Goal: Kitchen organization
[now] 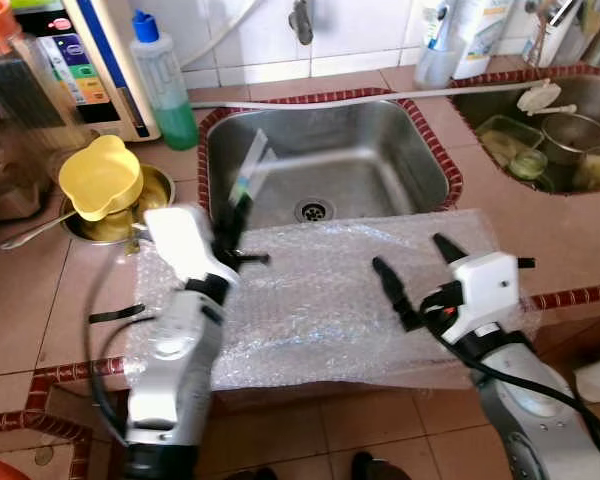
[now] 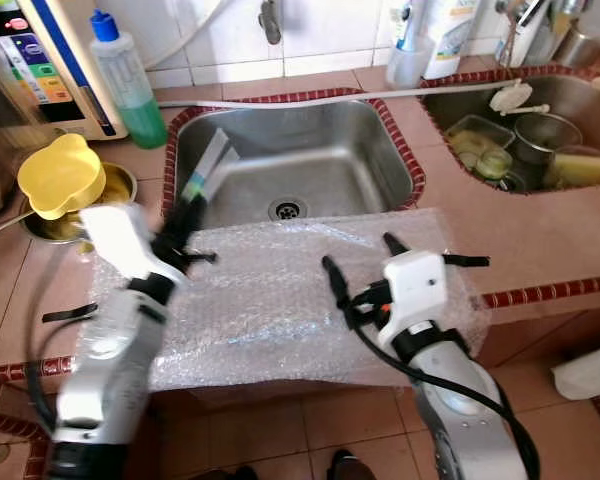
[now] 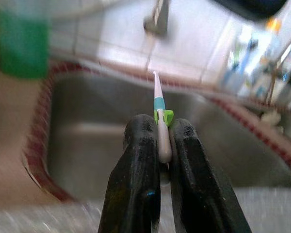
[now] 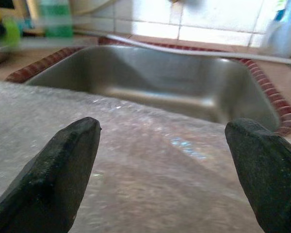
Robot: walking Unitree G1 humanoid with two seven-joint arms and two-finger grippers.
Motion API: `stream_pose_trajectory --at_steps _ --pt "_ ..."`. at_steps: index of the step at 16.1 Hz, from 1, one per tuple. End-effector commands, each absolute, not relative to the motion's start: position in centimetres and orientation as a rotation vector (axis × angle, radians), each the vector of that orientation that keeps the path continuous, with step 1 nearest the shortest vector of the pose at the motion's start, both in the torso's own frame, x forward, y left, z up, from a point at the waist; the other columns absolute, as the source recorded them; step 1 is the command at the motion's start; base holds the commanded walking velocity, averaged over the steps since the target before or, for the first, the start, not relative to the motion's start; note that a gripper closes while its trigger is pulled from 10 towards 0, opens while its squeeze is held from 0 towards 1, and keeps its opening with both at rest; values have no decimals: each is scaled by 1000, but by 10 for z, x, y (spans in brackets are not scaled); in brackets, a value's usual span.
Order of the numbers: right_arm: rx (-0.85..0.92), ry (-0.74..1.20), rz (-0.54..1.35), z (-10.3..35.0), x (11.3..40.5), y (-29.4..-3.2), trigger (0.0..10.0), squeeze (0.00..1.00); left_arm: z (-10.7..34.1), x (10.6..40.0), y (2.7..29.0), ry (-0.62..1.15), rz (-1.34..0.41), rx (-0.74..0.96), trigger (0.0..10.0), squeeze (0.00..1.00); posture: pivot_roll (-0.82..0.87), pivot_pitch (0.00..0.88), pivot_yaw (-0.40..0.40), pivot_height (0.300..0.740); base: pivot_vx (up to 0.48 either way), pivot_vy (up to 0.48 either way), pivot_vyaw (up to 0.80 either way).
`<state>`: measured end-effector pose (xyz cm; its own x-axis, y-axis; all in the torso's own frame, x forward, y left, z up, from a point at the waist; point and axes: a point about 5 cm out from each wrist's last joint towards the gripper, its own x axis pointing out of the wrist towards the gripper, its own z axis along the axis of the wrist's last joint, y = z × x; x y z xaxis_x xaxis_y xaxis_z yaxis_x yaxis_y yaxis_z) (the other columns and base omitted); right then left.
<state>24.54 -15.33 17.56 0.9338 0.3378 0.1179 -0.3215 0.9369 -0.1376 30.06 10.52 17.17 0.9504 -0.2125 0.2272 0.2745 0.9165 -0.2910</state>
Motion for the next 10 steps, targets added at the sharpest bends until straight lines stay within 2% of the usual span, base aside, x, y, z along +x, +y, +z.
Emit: stream_pose_trajectory --at_steps 1,4,6,8,10 --pt "-106 -149 330 180 240 -153 10000 0 168 303 97 -192 -287 -292 0 0 -242 230 94 740 0 0 0" --pt "-60 -151 324 184 238 -150 10000 0 172 311 85 -217 -336 -284 0 0 -274 236 103 740 0 0 0" --pt "-30 -153 313 187 244 -150 10000 0 180 313 85 -228 -339 -357 0 0 -273 231 100 740 0 0 0" --pt "110 -147 308 192 254 -148 10000 0 180 316 87 -200 -324 -491 0 0 -264 225 98 740 0 0 0" --pt "310 -175 319 208 272 -146 10000 0 174 318 89 -170 -318 -534 0 0 -246 218 95 740 0 0 0"
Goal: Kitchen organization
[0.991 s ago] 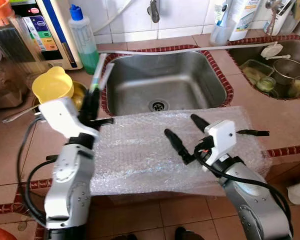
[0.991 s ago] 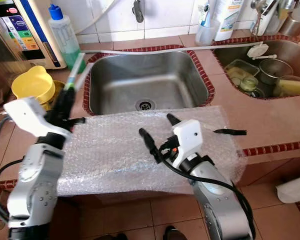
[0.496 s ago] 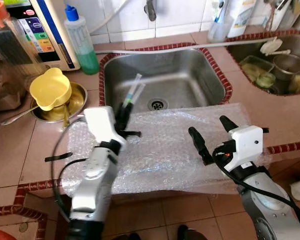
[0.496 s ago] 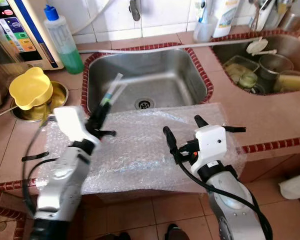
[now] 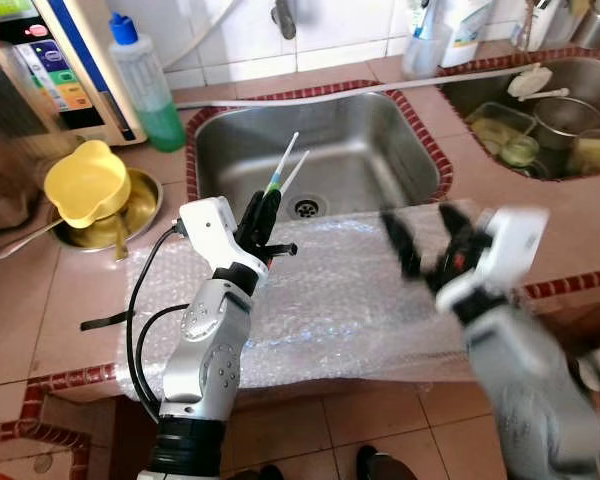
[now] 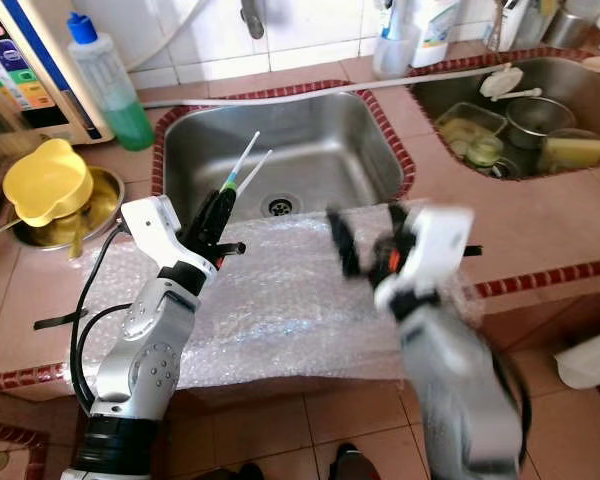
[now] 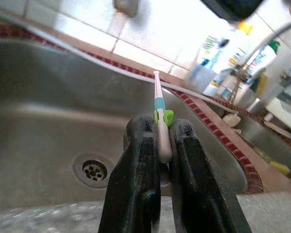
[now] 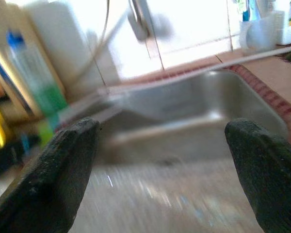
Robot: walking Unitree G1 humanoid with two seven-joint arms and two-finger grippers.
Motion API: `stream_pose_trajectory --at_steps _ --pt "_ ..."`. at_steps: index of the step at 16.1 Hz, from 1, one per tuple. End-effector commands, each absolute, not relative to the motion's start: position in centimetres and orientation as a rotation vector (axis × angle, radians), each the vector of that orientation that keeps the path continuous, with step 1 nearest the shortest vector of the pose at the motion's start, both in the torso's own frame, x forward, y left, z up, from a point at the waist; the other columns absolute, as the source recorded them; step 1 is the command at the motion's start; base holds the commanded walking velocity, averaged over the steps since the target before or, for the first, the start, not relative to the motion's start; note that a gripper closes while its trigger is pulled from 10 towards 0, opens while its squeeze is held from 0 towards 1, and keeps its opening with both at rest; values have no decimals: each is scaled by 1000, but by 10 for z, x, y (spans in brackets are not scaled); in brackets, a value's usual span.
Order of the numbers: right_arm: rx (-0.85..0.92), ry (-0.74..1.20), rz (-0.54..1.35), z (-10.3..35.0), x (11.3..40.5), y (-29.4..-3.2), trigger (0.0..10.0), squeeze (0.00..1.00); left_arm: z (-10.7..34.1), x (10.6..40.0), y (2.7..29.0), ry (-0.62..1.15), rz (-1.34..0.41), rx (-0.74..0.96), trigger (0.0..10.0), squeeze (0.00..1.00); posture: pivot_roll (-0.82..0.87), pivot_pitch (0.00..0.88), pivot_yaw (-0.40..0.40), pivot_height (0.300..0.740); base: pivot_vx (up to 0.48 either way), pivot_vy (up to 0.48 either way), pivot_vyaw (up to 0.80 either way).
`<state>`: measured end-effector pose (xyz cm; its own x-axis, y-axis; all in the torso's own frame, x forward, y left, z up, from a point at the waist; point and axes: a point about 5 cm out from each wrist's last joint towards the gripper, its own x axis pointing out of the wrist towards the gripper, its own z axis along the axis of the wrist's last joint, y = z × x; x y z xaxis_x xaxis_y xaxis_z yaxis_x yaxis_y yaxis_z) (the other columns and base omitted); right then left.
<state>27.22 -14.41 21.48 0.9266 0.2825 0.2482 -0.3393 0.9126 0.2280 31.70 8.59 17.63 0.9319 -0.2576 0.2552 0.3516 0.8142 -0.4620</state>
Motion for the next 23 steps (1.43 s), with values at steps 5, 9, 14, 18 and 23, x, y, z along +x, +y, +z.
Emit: stream_pose_trajectory --at_steps 5,9,14,18,23 --pt "677 -125 347 210 289 -143 10000 0 175 314 91 -138 -337 -639 0 0 -211 213 93 740 0 0 0" --pt "862 -93 438 210 304 -133 10000 0 178 310 99 -107 -356 -750 0 0 -182 214 103 740 0 0 0" --pt "932 -54 501 208 323 -115 10000 0 192 307 108 -122 -375 -773 0 0 -132 213 99 740 0 0 0" --pt "1047 -58 610 213 330 -104 10000 0 207 297 106 -126 -463 -839 0 0 -101 214 99 740 0 0 0" --pt "1089 -105 852 233 332 -81 10000 0 203 282 100 -48 -559 -880 0 0 -86 219 97 740 0 0 0"
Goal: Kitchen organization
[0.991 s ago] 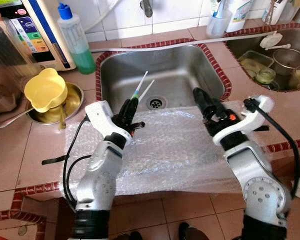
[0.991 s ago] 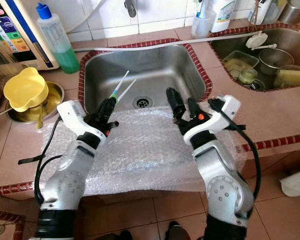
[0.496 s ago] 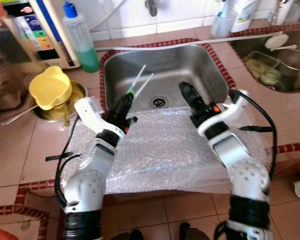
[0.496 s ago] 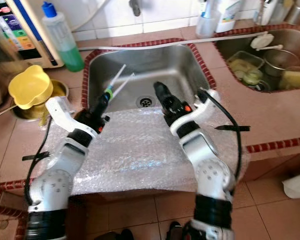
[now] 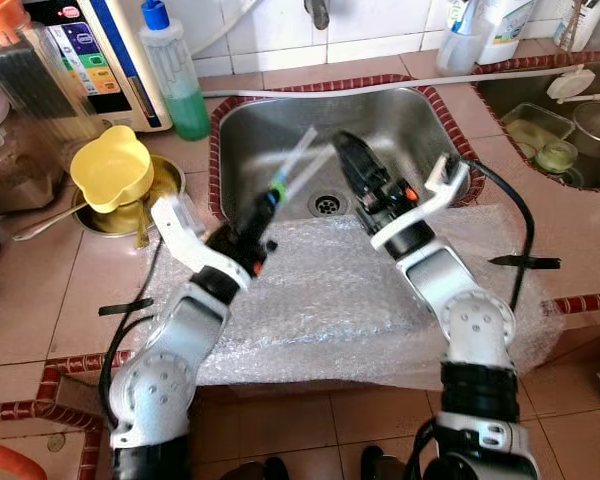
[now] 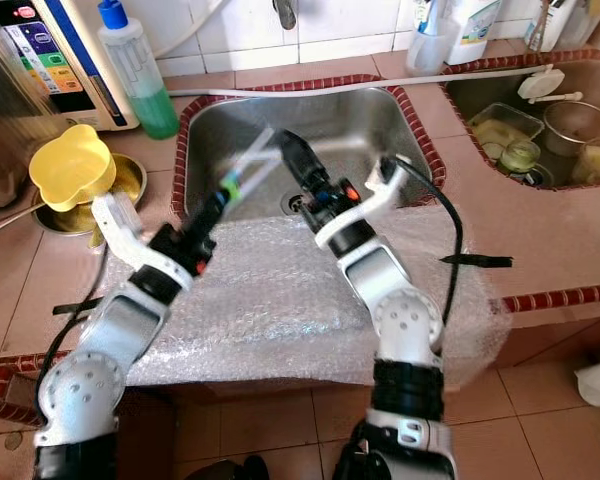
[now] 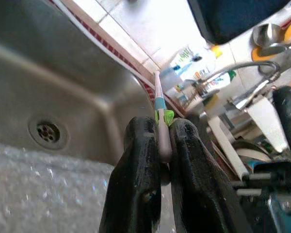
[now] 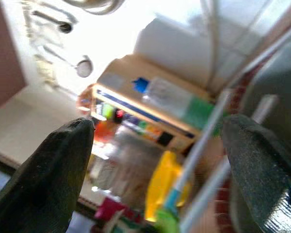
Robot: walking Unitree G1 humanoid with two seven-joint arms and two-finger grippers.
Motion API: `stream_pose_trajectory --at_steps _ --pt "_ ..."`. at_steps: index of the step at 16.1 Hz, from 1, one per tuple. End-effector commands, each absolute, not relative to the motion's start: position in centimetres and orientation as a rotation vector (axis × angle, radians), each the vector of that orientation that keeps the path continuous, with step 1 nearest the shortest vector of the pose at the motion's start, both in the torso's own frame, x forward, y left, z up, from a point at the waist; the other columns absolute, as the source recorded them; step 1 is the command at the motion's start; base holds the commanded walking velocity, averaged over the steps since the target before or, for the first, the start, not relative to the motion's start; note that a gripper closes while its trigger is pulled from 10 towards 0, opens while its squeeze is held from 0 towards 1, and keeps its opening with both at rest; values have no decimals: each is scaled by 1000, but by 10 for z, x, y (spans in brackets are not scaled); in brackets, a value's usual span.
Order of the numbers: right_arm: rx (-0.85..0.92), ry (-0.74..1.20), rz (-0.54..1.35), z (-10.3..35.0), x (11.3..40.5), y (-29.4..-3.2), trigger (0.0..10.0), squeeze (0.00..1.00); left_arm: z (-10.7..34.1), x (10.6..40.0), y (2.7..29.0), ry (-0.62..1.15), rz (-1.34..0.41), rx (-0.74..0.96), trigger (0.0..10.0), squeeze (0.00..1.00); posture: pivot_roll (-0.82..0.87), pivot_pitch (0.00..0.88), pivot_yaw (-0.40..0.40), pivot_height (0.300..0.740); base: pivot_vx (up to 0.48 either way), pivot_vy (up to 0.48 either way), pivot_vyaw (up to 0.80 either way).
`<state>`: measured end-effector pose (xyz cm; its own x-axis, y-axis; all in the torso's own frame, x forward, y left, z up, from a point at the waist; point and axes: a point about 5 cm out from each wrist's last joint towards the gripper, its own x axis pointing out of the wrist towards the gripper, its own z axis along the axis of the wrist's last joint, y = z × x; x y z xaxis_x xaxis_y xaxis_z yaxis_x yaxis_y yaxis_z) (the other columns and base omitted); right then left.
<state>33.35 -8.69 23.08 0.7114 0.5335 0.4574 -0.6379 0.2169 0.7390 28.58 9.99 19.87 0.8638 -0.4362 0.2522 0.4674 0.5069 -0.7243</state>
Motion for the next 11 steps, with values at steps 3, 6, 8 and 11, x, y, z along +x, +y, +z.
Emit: stream_pose_trajectory --at_steps 3,6,8,11 --pt "1107 -107 826 231 337 -87 10000 0 202 281 100 -36 -546 -905 0 0 -87 222 94 740 0 0 0" --pt "1120 -100 823 228 336 -92 10000 0 208 282 104 -58 -532 -955 0 0 -89 223 89 740 0 0 0" --pt "1120 -85 827 224 330 -93 10000 0 210 286 108 -77 -500 -962 0 0 -93 223 88 740 0 0 0" --pt "1148 -57 792 213 329 -96 10000 0 219 284 103 -89 -546 -1027 0 0 -97 224 92 740 0 0 0"
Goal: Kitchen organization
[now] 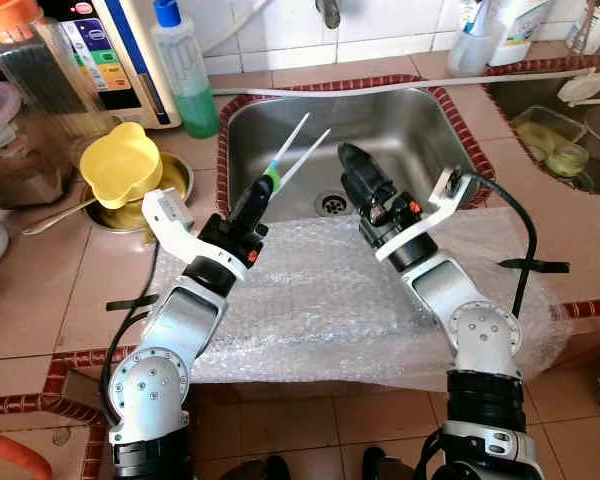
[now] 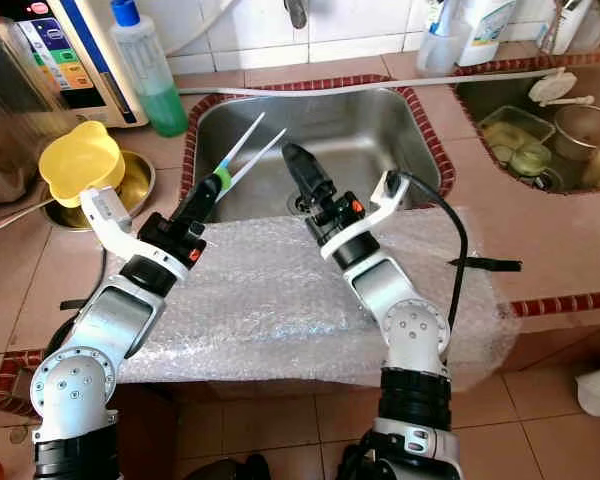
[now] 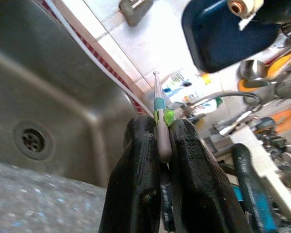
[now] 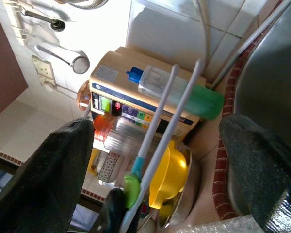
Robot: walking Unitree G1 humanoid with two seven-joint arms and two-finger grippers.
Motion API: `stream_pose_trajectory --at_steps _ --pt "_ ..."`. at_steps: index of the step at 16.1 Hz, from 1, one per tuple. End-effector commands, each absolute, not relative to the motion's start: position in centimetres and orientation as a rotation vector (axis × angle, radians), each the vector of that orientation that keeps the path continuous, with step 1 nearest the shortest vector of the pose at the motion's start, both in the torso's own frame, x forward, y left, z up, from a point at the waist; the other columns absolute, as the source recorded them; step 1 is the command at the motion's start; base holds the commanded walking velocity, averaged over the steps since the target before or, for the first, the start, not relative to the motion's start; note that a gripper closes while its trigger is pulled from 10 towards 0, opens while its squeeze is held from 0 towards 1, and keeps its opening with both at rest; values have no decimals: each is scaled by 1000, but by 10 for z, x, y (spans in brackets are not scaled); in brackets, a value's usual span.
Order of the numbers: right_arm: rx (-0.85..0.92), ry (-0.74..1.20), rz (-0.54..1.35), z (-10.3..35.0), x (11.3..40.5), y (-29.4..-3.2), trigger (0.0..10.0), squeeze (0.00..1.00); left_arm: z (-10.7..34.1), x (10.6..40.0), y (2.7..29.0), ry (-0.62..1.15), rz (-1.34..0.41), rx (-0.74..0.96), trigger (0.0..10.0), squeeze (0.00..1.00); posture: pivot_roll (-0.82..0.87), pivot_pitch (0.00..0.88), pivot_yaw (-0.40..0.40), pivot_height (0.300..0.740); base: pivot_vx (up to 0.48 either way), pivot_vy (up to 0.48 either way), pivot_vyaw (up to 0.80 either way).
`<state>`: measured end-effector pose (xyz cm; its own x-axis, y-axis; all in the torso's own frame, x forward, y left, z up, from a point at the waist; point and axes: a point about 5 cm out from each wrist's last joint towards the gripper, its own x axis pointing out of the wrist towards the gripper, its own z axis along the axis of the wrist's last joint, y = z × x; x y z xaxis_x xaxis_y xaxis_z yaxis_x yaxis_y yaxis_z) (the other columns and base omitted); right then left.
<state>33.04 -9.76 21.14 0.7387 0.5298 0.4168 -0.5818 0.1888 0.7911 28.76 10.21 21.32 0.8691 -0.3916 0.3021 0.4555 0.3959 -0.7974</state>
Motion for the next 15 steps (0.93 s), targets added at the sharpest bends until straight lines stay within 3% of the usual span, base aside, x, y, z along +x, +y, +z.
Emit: stream_pose_trajectory --at_steps 1,5,8,13,14,15 --pt "1155 -56 794 213 330 -96 10000 0 220 283 100 -81 -568 -1038 0 0 -98 225 95 740 0 0 0" --pt "1171 -66 772 212 340 -100 10000 0 223 277 93 -59 -649 -1064 0 0 -91 229 98 740 0 0 0" --pt "1277 -36 746 216 353 -102 10000 0 218 273 91 -31 -678 -1067 0 0 -83 230 97 740 0 0 0" --pt "1281 24 864 222 353 -84 10000 0 217 266 87 -7 -733 -1060 0 0 -80 229 92 740 0 0 0" --pt "1273 43 877 221 353 -80 2941 0 216 266 87 -3 -735 -1061 0 0 -81 230 88 740 0 0 0" --pt "1266 46 892 221 352 -78 0 0 215 265 86 1 -738 -1060 0 0 -80 231 88 740 0 0 0"
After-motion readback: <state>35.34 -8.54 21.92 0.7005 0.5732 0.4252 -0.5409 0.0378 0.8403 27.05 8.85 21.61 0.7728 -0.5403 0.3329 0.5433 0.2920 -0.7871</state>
